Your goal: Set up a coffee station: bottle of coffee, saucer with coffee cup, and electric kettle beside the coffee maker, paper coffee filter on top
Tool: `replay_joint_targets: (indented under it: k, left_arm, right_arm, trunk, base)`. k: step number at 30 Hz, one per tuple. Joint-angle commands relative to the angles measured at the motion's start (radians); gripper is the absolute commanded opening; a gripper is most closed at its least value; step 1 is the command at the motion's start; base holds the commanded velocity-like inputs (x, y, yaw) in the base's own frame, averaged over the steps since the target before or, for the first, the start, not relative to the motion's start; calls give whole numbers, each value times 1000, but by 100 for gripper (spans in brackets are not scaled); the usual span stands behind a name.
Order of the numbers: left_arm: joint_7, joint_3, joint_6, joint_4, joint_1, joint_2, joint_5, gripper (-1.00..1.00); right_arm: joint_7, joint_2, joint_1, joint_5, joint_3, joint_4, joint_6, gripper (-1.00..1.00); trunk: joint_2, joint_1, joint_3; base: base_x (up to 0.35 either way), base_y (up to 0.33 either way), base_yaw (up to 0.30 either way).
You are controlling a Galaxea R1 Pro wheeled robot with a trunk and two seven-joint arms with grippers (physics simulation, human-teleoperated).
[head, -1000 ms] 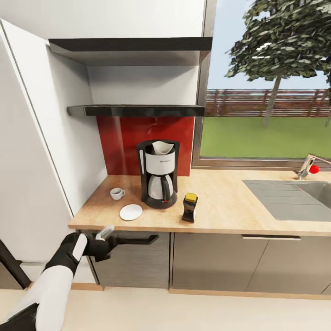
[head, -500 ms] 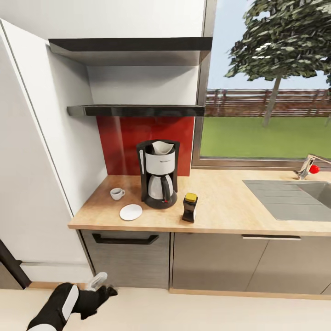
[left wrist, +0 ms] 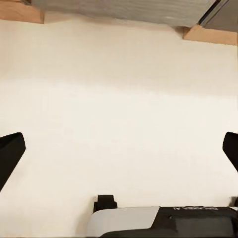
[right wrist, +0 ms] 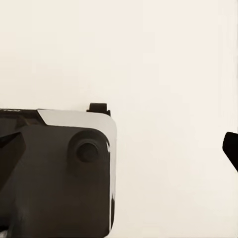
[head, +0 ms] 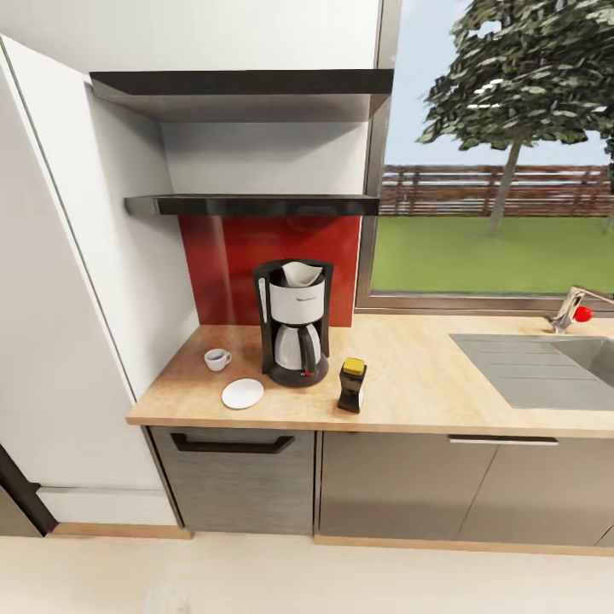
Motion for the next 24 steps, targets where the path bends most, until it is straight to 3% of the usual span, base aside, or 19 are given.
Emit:
replay_joint_targets:
  k: [1, 4, 8, 13, 19, 24]
  left_arm:
    - [-1, 8, -70, 48, 8, -1, -49, 100]
    - [54, 8, -236, 194, 17, 2, -143, 100]
    - [169, 8, -303, 273, 20, 5, -186, 100]
    - [268, 8, -315, 296, 23, 7, -194, 100]
    - [298, 11, -317, 400, 37, -3, -190, 100]
    - [297, 13, -318, 528, 40, -9, -189, 100]
  right_arm:
    - [-1, 1, -1, -12, 8, -1, -1, 100]
    - [-1, 3, -1, -13, 7, -2, -1, 100]
    - [-1, 4, -1, -13, 3, -2, -1, 100]
    - [-2, 3, -1, -13, -55, -1, 0, 100]
    - [-2, -4, -1, -10, -164, -1, 2, 100]
    - [2, -4, -1, -8, -182, 0, 3, 100]
  trunk:
    - [-2, 1, -2]
    - [-2, 1, -2]
    - [-2, 1, -2]
    - [-2, 1, -2]
    - [-2, 1, -2]
    - [-2, 1, -2]
  base:
    - [0, 0, -153]
    - [0, 0, -204]
    - [0, 0, -250]
    - [0, 0, -264]
    - [0, 0, -267]
    - [0, 0, -271]
